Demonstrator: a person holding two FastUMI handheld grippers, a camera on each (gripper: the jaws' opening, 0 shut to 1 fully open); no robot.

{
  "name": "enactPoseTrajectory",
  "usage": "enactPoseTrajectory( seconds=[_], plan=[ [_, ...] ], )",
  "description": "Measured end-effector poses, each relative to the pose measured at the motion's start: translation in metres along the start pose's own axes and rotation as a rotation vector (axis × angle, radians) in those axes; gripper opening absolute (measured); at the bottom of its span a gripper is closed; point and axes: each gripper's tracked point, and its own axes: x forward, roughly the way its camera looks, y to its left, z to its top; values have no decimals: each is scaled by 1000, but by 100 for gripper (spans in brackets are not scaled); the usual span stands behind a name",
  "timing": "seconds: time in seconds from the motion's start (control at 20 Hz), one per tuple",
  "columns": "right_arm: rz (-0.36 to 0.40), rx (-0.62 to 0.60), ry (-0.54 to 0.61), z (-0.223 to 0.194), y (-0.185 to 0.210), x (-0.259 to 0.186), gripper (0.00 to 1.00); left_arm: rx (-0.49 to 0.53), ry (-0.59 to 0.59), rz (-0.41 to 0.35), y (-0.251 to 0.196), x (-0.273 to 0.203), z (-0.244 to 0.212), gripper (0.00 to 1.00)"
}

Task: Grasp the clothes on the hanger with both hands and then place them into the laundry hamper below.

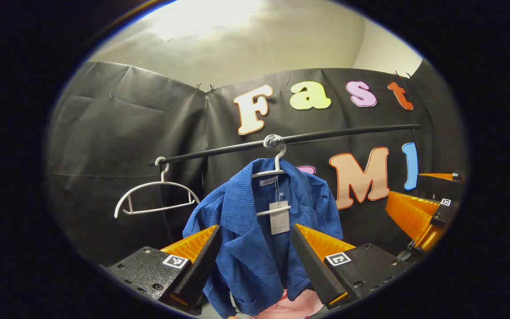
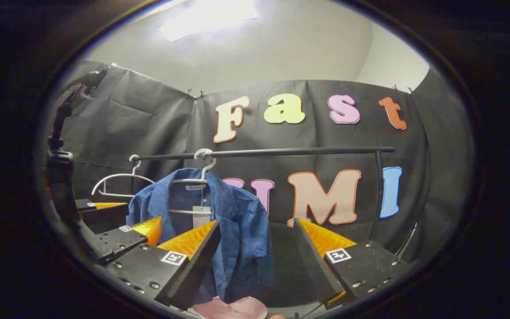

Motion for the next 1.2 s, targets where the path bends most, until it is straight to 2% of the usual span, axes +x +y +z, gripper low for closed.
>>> enactPoseTrajectory(
  seconds=[0.7, 0.75, 0.8, 1.2],
  plan=[
    [0, 7, -7, 1, -8, 4, 98, 4, 22, 18, -6, 8, -11, 99],
    [-1, 7, -6, -1, -8, 6, 98, 7, 27, 20, -6, 9, -14, 96],
    [-1, 6, -6, 0, -8, 6, 98, 9, 34, 23, -7, 11, -17, 99],
    [-19, -8, 6, -4, -18, 9, 98, 15, 121, 90, -1, 46, -61, 100]
  ],
)
